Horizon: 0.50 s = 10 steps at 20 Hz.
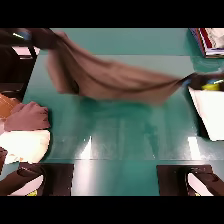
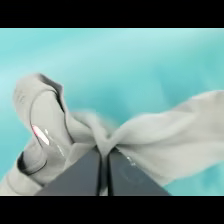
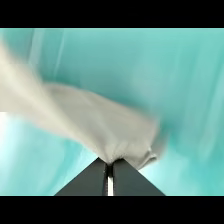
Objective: Fold the shirts.
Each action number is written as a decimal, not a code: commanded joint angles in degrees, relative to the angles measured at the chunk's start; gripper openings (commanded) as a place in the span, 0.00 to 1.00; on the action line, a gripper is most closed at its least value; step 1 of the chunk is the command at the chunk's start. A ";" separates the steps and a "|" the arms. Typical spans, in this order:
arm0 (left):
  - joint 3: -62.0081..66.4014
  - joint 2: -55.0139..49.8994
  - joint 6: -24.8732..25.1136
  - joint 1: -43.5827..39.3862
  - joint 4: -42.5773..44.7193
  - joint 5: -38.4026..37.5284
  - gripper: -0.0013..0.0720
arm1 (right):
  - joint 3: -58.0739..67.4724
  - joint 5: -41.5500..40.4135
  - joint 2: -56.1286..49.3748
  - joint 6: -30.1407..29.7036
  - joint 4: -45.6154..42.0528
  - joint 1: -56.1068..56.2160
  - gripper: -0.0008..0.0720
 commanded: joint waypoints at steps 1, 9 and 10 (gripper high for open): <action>5.75 11.45 -0.15 0.00 0.13 -3.23 0.05 | 15.30 4.61 6.49 -0.20 -1.70 -7.65 0.03; 10.05 15.52 -2.95 0.00 0.28 -13.81 0.05 | 30.47 21.51 0.04 0.15 -1.49 -16.26 0.03; 8.20 13.42 -3.04 0.00 0.26 -17.07 0.05 | 29.27 22.43 -2.08 1.44 -1.51 -14.67 0.03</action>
